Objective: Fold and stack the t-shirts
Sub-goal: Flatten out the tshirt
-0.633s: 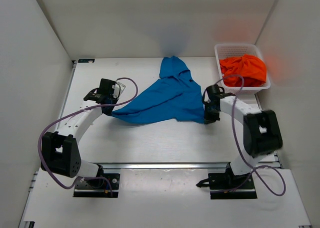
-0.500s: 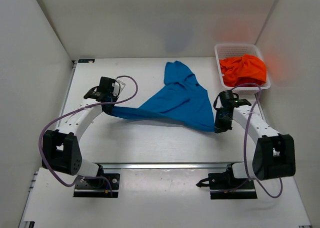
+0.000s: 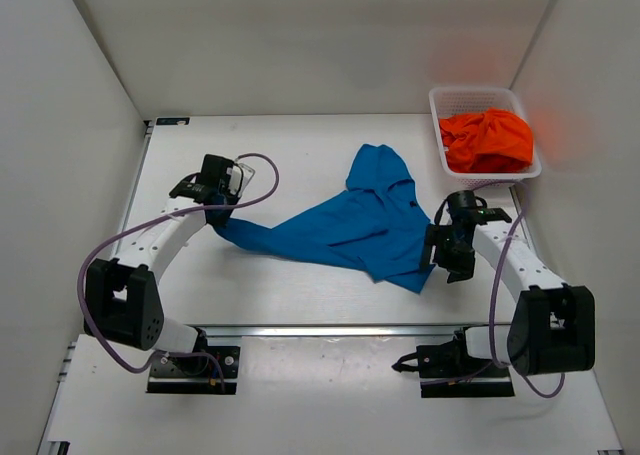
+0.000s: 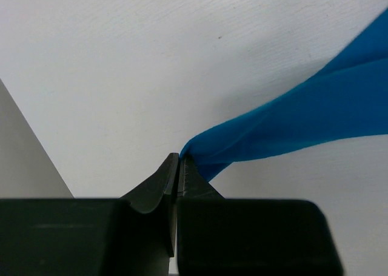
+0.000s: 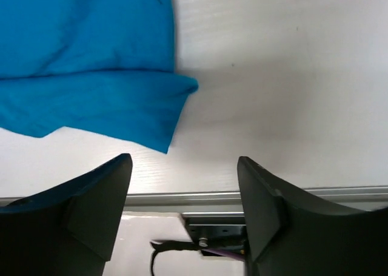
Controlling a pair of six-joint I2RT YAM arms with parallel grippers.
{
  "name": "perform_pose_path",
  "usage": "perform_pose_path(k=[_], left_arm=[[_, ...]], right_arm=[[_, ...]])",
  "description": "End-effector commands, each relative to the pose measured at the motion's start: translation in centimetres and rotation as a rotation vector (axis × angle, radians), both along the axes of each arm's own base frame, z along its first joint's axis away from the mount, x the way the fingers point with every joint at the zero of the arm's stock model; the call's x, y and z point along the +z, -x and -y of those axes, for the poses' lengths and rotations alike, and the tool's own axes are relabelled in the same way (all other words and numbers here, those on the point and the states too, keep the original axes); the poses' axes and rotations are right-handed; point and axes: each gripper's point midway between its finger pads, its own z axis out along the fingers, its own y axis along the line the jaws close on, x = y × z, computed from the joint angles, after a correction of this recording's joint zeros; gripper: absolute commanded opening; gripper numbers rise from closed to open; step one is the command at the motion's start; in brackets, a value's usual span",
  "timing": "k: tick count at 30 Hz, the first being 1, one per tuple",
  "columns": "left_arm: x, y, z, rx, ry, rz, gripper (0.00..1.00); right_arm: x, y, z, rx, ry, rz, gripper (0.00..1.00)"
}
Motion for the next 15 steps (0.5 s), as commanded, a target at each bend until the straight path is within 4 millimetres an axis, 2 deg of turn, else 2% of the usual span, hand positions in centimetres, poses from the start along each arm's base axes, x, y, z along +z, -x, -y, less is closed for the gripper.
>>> perform_pose_path(k=[1,3,5,8,11,15], left_arm=[[0.2,1.7,0.8,-0.025,0.046,-0.009,0.07],[-0.3,2.0,0.8,-0.025,0.056,-0.020,0.07],[-1.0,2.4,0.9,-0.024,0.060,-0.044,0.08],[-0.8,2.2,1.0,-0.033,0.050,-0.038,0.07],[-0.3,1.9,1.3,-0.046,0.046,-0.021,0.07],[-0.2,1.9,1.4,-0.053,0.047,-0.020,0.08]], right_arm=[[1.6,-0.3,-1.0,-0.077,-0.117,0.104,0.69],[2.1,-1.2,-1.2,-0.115,-0.152,0.174,0.69],[2.3,-3.3,-1.5,-0.167,-0.206,0.262,0.70],[2.0,-5.4,-2.1,-0.230,-0.263,0.294,0.71],[0.7,-6.0,-2.2,-0.267,-0.240,0.230,0.70],[-1.0,-5.4,-1.4,-0.287,-0.182,0.116,0.68]])
